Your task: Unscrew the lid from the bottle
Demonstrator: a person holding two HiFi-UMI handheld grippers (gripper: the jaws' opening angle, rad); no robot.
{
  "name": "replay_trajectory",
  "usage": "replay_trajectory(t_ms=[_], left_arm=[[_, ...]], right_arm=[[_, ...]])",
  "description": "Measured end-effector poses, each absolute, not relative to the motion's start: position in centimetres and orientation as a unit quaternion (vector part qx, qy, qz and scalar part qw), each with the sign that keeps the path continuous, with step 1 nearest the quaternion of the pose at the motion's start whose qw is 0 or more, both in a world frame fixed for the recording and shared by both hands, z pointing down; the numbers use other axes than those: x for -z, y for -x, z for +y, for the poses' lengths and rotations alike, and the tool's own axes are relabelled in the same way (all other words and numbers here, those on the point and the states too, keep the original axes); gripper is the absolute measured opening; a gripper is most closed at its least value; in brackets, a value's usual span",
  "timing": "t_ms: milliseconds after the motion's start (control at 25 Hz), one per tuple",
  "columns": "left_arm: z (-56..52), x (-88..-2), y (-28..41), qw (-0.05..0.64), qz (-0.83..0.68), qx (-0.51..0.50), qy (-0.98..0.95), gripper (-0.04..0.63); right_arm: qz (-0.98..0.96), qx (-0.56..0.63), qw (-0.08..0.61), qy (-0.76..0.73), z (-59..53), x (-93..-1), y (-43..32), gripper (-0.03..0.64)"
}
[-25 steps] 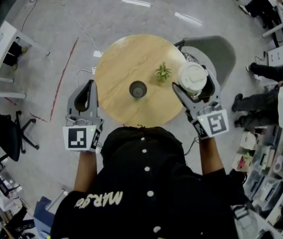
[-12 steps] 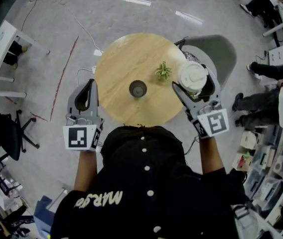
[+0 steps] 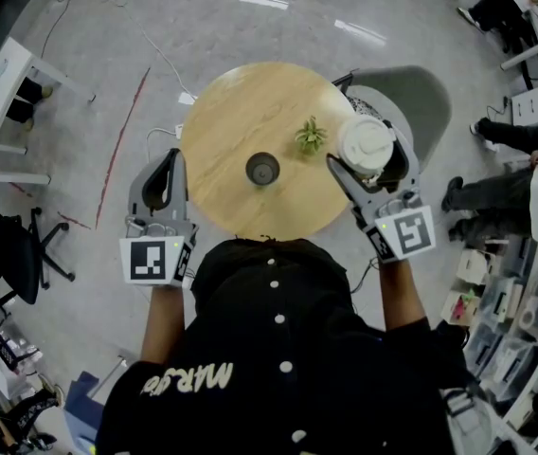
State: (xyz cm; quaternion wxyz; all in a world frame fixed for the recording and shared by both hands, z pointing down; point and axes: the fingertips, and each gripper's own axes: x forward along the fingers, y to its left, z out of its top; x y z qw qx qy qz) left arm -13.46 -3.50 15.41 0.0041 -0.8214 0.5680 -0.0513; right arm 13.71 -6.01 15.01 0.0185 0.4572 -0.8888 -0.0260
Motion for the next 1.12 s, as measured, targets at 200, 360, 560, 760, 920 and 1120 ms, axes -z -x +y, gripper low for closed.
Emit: replay_trajectory(t_ms=[200,360,560,760,920,1120], left_arm=[[-3.6,-15.5,13.7,0.005,0.568,0.051,0.821,0.005],[-4.1,-15.6,14.2,0.004,0.569,0.051,0.821,0.005],[-3.9,-15.6,14.1,0.005,0.569,0.051,0.820,0.005],[-4.2,-15.9,14.3,0.009,0.568,0.057,0.821,0.005],[-4.5,-16.0,14.5,0.009,0.569,0.058,0.821,0.005],[-4.5,-15.8,14.3,0.005,0.571,0.061,0.819,0.005]], right_arm=[[-0.890,0.025,0.016,-0.455,-6.1,-15.1,-13.4,0.459],[-0.891,0.027,0.019,-0.453,-6.5,-15.2,-13.0,0.459],[-0.895,0.028,0.007,-0.445,-6.3,-15.1,-12.8,0.459],[-0.896,0.026,0.000,-0.443,-6.6,-15.0,-12.6,0.459],[-0.896,0.026,0.003,-0.444,-6.9,-15.1,-12.5,0.459],[-0.894,0.026,0.012,-0.447,-7.0,-15.1,-12.8,0.459]])
